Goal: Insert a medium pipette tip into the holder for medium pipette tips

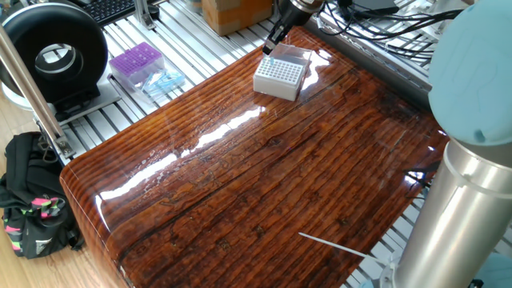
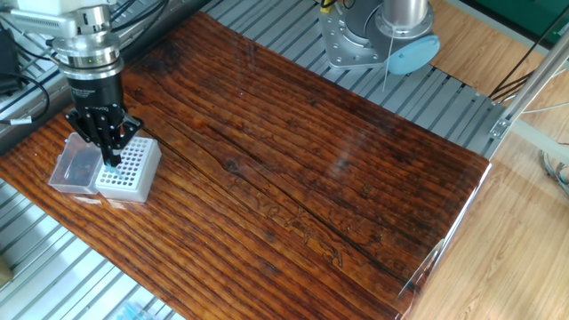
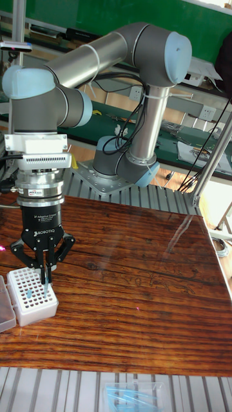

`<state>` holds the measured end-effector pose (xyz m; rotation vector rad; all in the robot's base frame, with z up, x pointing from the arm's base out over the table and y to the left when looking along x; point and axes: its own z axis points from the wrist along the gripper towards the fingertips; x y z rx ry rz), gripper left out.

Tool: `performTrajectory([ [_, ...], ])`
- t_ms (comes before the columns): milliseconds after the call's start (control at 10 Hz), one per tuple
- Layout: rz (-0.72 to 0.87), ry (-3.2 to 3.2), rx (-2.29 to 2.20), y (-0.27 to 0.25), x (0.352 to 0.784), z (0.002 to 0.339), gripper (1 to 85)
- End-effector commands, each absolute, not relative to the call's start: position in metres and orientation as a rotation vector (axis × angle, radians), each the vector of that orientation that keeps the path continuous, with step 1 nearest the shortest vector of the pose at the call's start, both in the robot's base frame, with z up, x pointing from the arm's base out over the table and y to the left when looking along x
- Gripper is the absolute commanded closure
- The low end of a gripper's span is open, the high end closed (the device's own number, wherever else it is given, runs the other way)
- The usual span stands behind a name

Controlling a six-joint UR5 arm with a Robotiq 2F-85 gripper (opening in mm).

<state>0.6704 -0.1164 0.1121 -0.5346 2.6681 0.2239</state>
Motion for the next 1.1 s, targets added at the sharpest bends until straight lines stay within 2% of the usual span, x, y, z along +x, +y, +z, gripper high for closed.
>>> performTrajectory([
  [0, 0.234, 2.661, -0.519, -0.1141, 0.6726, 0.1134, 84.7],
  [1000, 0.227, 2.668, -0.517, -0.1142, 0.6738, 0.1101, 84.7],
])
